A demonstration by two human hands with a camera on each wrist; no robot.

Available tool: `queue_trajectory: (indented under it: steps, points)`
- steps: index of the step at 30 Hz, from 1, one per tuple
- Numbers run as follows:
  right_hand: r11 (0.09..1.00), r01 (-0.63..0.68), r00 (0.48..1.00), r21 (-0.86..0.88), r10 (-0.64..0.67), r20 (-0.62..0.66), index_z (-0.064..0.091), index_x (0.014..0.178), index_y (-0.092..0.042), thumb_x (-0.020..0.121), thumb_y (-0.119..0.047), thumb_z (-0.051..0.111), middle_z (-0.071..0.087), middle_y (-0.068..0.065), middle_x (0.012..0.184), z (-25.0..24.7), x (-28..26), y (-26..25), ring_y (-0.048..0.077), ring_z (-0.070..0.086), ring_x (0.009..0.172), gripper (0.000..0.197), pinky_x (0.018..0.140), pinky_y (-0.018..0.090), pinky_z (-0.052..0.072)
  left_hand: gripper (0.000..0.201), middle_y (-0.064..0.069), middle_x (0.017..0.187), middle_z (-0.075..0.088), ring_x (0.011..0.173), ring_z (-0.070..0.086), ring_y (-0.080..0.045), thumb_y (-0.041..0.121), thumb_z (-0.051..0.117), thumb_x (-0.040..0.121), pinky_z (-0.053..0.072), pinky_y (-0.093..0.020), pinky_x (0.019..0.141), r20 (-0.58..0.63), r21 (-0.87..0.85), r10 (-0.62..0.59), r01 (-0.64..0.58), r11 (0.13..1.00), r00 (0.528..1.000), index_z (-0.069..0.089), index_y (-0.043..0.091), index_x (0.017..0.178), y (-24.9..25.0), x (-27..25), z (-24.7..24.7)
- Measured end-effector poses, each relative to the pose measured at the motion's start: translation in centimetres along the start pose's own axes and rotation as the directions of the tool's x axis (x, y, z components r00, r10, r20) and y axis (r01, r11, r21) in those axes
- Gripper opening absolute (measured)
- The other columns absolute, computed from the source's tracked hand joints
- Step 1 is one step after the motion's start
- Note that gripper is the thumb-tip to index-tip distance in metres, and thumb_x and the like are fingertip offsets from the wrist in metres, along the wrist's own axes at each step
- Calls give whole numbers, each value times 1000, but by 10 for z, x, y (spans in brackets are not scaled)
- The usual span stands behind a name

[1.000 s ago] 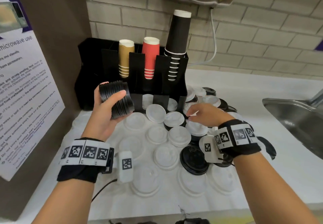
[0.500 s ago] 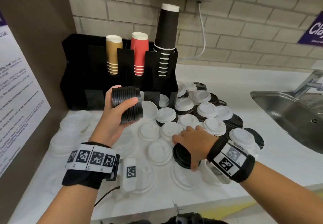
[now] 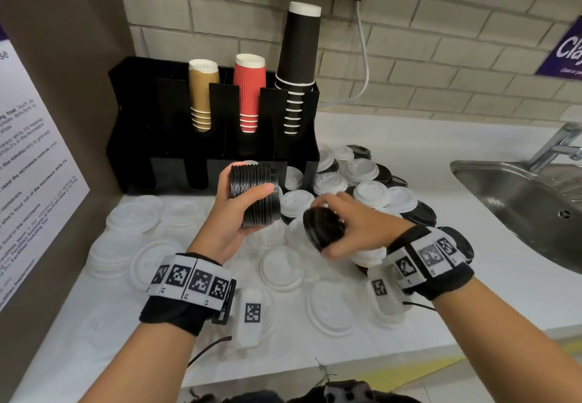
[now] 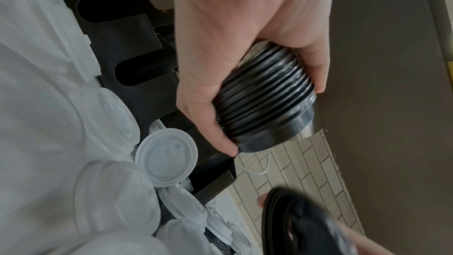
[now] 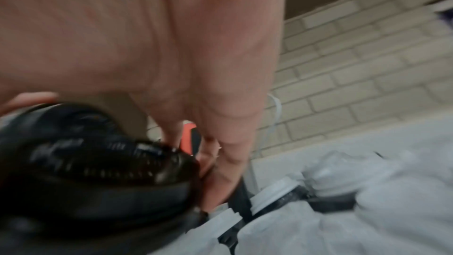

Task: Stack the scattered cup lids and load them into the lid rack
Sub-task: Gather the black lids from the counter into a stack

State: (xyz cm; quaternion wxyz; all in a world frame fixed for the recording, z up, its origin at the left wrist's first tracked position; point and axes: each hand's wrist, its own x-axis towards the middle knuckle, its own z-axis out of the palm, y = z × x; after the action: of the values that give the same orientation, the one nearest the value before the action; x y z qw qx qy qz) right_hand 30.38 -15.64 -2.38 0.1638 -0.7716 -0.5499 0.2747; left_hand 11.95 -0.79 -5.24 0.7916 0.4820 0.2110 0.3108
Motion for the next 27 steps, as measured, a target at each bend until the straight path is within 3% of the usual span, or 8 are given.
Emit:
queue_trajectory:
  steps: [3,6,10,14,17,20,27]
  points:
    - [922,81,976,378,3,-218,47,120,-28,75,-20,79,52,3,122,-2,3,-1,21,55,113,56,97,35,48,45,-3,124,60,110,63,-28,22,79,70,58,-42,71,14,-6,-1,1,1000,1000,60,46,103,-1,-2,1]
    - [757,210,950,619,-8,-313,46,123,-33,70,-28,76,56,12,122,7,-2,-14,20,62,100,61,93,44,53,51,-1,121,62,107,65,-25,22,80,68,57,-39,69,25,4,-6,6,1000,1000,58,46,108,-2,-4,1]
    - [701,325,933,635,-126,-338,48,129,-28,72,-22,77,61,7,122,25,-6,-30,24,61,110,65,95,41,51,56,2,115,66,107,66,-24,27,78,67,57,-41,72,77,37,-53,50,998,996,55,45,114,-4,-9,1]
    - [662,367,917,653,-142,-372,47,135,-24,75,-6,75,58,2,128,35,-8,-38,21,57,117,68,90,40,54,59,-3,120,65,106,68,-25,25,78,69,58,-46,76,140,55,-89,82,995,986,54,42,120,-4,-14,2]
    - [643,394,906,657,-151,-396,49,135,-21,75,4,76,59,-3,127,37,-6,-41,16,57,118,70,85,33,55,61,-6,122,64,108,67,-27,23,77,71,58,-46,76,167,49,-89,82,995,982,52,40,124,-3,-17,4]
    - [640,404,901,654,-154,-406,51,134,-23,75,6,76,60,-5,126,40,-4,-42,14,58,117,70,83,29,54,60,-5,119,65,105,68,-26,23,76,71,58,-43,73,165,36,-69,64,997,984,52,40,123,-3,-18,5]
    - [624,439,882,647,-161,-443,52,133,-25,73,1,79,56,2,130,44,1,-47,15,58,118,71,84,31,54,63,-3,117,67,103,69,-26,24,76,69,57,-39,71,116,16,-41,39,999,992,50,42,124,-1,-16,6]
